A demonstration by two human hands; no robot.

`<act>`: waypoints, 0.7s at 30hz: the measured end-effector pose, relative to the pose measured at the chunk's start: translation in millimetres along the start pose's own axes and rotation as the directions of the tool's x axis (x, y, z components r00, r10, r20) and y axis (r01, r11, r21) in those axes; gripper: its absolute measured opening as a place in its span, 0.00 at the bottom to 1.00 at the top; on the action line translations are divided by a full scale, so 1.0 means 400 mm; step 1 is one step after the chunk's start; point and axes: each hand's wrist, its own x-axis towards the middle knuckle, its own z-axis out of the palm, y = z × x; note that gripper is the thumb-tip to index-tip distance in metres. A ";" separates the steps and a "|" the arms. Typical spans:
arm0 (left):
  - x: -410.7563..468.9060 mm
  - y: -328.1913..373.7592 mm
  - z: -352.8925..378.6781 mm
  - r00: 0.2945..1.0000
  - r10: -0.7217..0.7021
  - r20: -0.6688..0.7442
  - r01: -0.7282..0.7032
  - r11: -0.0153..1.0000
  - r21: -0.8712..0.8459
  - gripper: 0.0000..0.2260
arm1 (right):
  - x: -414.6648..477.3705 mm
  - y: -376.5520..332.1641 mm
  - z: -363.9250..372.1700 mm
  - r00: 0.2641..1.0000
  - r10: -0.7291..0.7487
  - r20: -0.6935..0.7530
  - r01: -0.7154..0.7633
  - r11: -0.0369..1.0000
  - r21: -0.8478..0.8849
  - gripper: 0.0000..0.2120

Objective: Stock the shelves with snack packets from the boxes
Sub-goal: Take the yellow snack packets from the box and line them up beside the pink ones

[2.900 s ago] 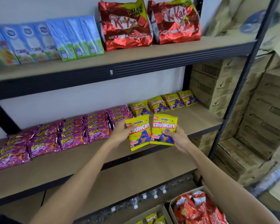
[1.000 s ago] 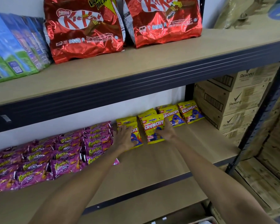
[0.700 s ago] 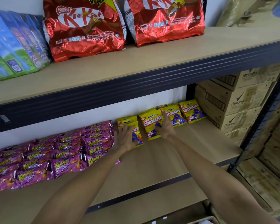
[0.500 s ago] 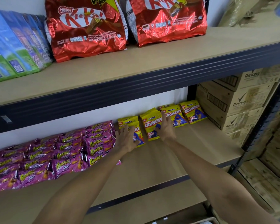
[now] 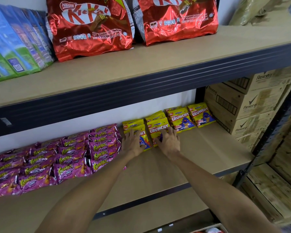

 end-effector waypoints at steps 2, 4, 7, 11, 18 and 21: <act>0.003 -0.002 0.002 1.000 0.006 0.010 -0.006 0.999 -0.044 0.34 | 0.007 0.001 0.002 1.000 -0.025 -0.016 0.025 1.000 0.002 0.23; 0.005 -0.005 0.005 1.000 0.013 0.020 -0.012 0.996 -0.087 0.34 | 0.007 0.002 0.008 0.999 -0.034 -0.004 0.034 0.999 -0.014 0.20; 0.006 -0.004 0.005 1.000 0.014 0.027 -0.011 0.993 -0.119 0.34 | 0.002 0.008 0.017 0.999 -0.035 0.007 0.035 0.999 -0.022 0.19; 0.002 0.002 0.007 0.999 0.012 0.050 -0.007 0.996 -0.094 0.35 | -0.001 0.008 0.015 0.999 -0.034 0.025 0.035 0.999 -0.038 0.20; 0.000 0.006 0.003 0.987 -0.023 0.161 0.023 1.000 0.002 0.35 | -0.005 -0.002 -0.006 0.996 -0.018 0.082 0.020 0.999 -0.026 0.19; -0.005 0.002 0.007 0.983 -0.021 0.183 0.015 0.999 0.032 0.32 | -0.007 -0.011 -0.022 0.993 -0.027 0.115 0.028 1.000 -0.002 0.19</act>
